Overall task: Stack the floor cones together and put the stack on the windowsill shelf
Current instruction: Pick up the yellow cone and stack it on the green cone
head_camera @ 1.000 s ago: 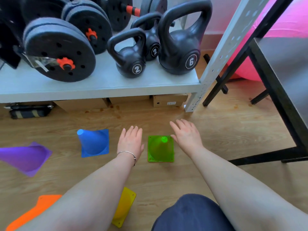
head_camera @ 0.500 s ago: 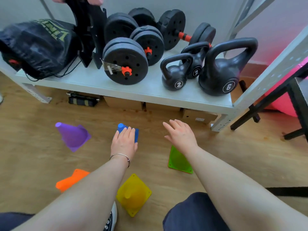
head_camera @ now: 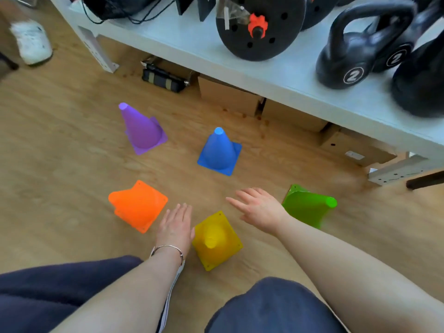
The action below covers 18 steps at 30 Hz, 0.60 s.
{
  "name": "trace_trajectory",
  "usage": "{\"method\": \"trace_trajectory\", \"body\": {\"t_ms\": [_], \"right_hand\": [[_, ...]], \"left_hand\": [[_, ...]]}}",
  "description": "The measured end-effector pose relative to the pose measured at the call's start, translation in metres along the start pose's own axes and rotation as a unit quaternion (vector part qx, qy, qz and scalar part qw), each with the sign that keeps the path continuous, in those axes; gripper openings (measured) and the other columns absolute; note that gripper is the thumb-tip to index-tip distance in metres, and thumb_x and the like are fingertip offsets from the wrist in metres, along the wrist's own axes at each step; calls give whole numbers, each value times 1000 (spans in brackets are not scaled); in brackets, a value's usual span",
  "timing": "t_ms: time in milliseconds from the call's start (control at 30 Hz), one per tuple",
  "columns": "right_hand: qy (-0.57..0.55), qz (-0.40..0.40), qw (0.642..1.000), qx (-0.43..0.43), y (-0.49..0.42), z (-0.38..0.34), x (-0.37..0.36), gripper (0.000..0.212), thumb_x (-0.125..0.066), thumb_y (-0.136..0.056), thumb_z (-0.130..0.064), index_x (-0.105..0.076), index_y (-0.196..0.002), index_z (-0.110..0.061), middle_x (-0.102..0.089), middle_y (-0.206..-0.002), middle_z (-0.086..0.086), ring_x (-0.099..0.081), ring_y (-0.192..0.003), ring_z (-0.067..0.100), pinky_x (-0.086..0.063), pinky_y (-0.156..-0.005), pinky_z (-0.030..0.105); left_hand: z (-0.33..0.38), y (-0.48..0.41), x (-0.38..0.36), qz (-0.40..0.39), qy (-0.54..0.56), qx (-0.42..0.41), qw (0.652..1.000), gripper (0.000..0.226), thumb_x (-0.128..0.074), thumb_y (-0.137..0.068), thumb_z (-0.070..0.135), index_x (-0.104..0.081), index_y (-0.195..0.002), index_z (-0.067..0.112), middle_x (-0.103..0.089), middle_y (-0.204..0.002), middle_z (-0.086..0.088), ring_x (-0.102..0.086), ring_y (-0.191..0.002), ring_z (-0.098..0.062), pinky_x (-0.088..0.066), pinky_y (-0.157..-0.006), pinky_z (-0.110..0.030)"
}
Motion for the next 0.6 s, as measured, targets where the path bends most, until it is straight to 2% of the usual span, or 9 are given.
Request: {"method": "trace_trajectory", "body": {"t_ms": [133, 267, 367, 500, 600], "right_hand": [[-39, -25, 999, 11, -12, -19, -34, 60, -47, -97, -38, -30, -154, -27, -42, -152, 9, -41, -138, 32, -38, -107, 42], [-44, -66, 996, 42, -20, -29, -58, 74, -59, -90, -44, -23, -154, -31, -38, -155, 5, -37, -140, 29, -37, -107, 41], [-58, -78, 994, 54, -22, -33, -67, 86, -70, -83, -43, -23, -155, -31, -35, -157, 4, -34, -143, 29, -34, -109, 40], [-86, -86, 992, 41, -23, -30, -76, 93, -71, -81, -46, -18, -156, -32, -36, -158, 0, -31, -145, 23, -34, -109, 37], [-102, -99, 989, 36, -22, -30, -78, 93, -70, -82, -46, -16, -156, -31, -40, -155, 1, -34, -144, 23, -37, -109, 38]], "left_hand": [[-11, 18, -35, -40, 23, 0, 999, 63, -52, -92, 32, -28, -149, 18, -28, -158, 0, -22, -148, -17, -11, -120, -36], [-10, 29, -58, -62, 32, -24, 997, 67, -58, -88, 38, -34, -147, 17, -35, -156, -1, -29, -145, -17, -15, -120, -36], [-12, 32, -68, -60, 10, -40, 997, 70, -55, -88, 48, -35, -147, 17, -35, -156, -1, -27, -146, -16, -10, -121, -39], [-8, 29, -72, -56, -9, -67, 996, 75, -56, -85, 56, -40, -145, 14, -41, -152, 0, -28, -146, -17, -4, -121, -44], [-4, 27, -70, -51, 15, -68, 996, 76, -59, -83, 56, -42, -142, 13, -50, -145, -3, -35, -142, -18, -12, -121, -39]]}}
Point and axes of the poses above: each hand's wrist, its own y-axis away from the middle knuckle, its own x-axis out of the back of the hand, z = x × y, the point moved 2 cm from there along -y, towards the middle knuckle
